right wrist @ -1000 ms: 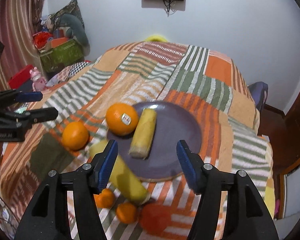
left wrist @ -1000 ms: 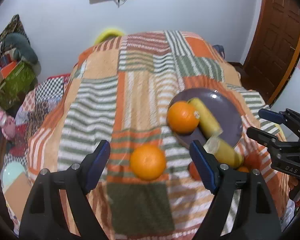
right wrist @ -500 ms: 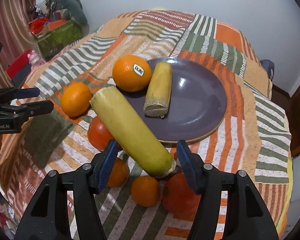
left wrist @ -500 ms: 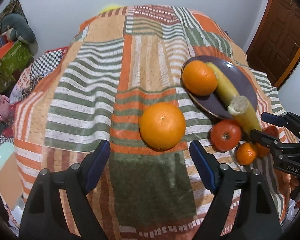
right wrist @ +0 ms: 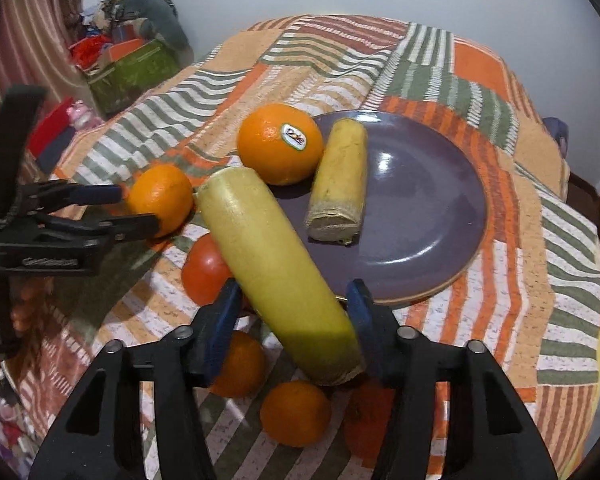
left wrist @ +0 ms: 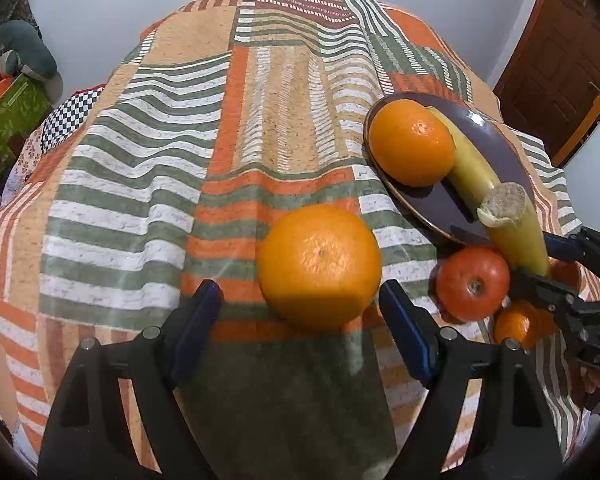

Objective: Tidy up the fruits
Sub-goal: 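Grasp a second orange with the left tool while the right tool grasps the yellow corn cob, then lift the orange with the left tool while the right tool carries the corn toward the plate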

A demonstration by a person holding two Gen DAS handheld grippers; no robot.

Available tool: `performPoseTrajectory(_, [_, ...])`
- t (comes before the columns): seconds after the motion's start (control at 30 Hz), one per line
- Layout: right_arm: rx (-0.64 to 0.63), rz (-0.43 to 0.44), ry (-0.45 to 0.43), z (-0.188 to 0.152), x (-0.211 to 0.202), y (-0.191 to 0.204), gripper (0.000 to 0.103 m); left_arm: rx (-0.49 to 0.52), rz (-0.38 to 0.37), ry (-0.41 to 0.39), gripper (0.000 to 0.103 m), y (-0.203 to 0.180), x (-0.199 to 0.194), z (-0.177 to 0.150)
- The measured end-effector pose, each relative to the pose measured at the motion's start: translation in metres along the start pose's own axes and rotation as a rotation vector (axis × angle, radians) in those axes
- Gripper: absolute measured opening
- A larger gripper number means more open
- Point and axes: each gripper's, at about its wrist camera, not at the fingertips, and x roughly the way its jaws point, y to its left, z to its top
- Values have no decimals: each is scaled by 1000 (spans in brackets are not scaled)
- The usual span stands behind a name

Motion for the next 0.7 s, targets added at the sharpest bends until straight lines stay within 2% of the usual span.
performPoseTrajectory(0.2, [-47,-29,-24,0,-3,7,43,-7,-4,-2,82,-5,9,5])
performPoseTrajectory(0.33, [-13,5,-42,5,-5,2,36,7,-5,3,66,-8,11,6])
performPoseTrajectory(0.43, [1,12,-65,9,-11,2,31,12,4,6,65,-10,10,6])
performPoseTrajectory(0.57, [-20,10,-38,11,-12,3,31,-22,-12,22,65,-6,3,4])
performPoseTrajectory(0.7, [-19,17,0,12,-12,-1,31,2,-12,-5,65,-11,-17,-7])
